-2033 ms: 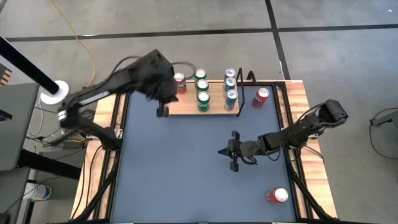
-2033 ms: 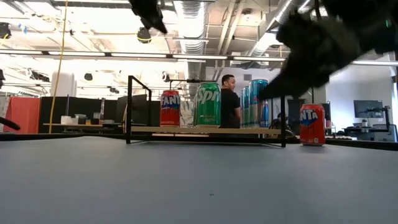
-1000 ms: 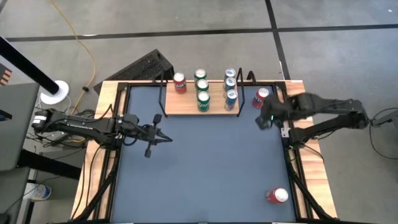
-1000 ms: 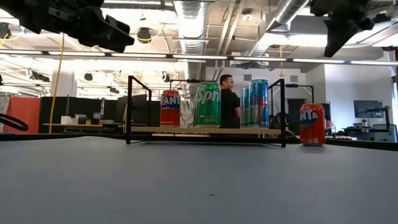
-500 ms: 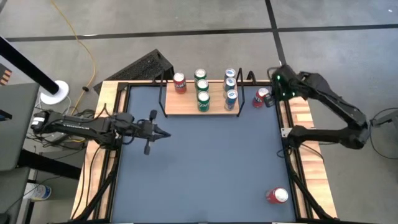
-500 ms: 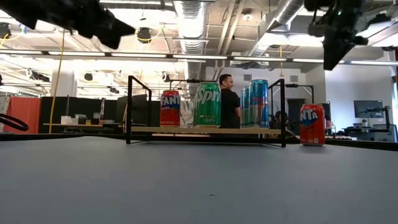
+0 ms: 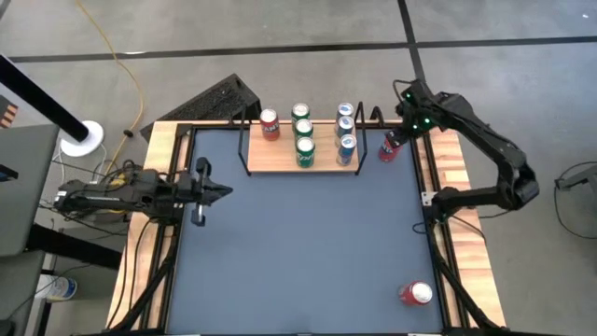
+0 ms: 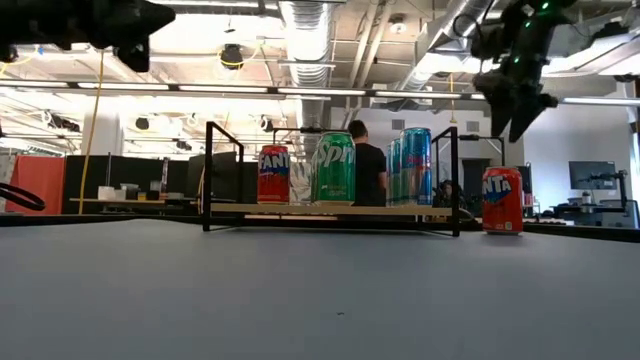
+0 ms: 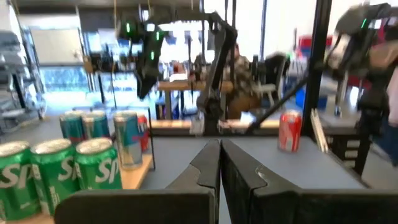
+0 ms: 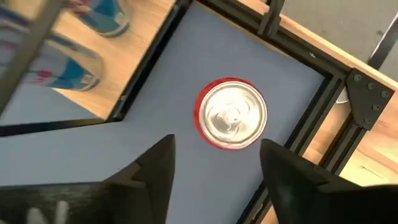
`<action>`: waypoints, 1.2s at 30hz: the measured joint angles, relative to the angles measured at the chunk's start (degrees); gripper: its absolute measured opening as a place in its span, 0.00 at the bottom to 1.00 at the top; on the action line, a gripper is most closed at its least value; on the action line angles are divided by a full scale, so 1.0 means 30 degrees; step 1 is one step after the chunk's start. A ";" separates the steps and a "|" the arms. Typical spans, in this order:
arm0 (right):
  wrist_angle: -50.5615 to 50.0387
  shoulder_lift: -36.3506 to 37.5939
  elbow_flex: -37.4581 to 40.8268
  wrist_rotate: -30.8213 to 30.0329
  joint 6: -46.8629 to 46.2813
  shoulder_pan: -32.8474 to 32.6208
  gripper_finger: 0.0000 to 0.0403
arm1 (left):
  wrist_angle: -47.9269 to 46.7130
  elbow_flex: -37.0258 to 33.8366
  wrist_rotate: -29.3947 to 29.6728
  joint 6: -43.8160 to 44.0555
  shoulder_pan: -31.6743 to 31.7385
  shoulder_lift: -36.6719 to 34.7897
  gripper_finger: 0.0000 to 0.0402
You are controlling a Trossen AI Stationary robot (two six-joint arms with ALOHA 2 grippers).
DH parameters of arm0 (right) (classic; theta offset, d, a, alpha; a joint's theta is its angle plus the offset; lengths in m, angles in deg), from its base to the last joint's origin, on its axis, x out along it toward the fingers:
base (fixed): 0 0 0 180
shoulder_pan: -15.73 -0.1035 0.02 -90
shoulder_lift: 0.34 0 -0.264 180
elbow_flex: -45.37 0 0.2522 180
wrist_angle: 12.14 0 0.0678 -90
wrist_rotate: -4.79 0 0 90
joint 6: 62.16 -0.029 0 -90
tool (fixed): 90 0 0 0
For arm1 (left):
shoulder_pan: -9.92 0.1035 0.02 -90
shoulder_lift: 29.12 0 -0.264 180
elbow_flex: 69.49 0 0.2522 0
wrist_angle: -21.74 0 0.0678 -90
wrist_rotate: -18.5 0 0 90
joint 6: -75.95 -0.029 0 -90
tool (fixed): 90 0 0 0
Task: Place canned beverage on shelf
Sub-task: Put the top red soda can on the shelf aligned with the other red soda can
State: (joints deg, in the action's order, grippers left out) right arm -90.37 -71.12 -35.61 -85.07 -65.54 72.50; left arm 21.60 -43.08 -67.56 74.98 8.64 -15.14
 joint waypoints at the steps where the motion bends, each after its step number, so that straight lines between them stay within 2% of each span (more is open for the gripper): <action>1: 0.0021 -0.0361 0.0000 -0.0022 -0.0006 0.0000 0.60 | -0.0006 -0.0317 0.0069 0.0009 0.0000 -0.0586 0.00; 9: 0.0110 -0.2230 0.0007 -0.0116 0.0954 0.0007 0.65 | -0.1526 -0.1685 0.0928 0.0423 0.0000 -0.3668 0.00; 14: 0.0206 -0.2438 0.0000 -0.1759 0.1564 0.0007 0.65 | -0.3100 -0.1691 0.1028 0.0357 0.0000 -0.4650 0.00; 21: 0.0507 -0.2430 0.0000 -0.1506 0.2092 0.0007 0.65 | -0.3039 -0.1892 0.1495 0.0059 0.0000 -0.4597 0.00; 26: 0.0938 -0.2437 0.0000 -0.1213 0.2060 0.0019 0.65 | -0.1133 -0.3093 0.1495 0.0150 0.0000 -0.4589 0.00; 36: 0.1176 -0.2437 0.0083 -0.0508 0.1647 0.0921 0.65 | -0.1308 -0.3397 0.1335 0.0415 0.0000 -0.4588 0.00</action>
State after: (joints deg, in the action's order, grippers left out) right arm -86.84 -78.43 -35.37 -86.59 -60.60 75.27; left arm 17.67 -53.27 -63.56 76.22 8.64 -28.91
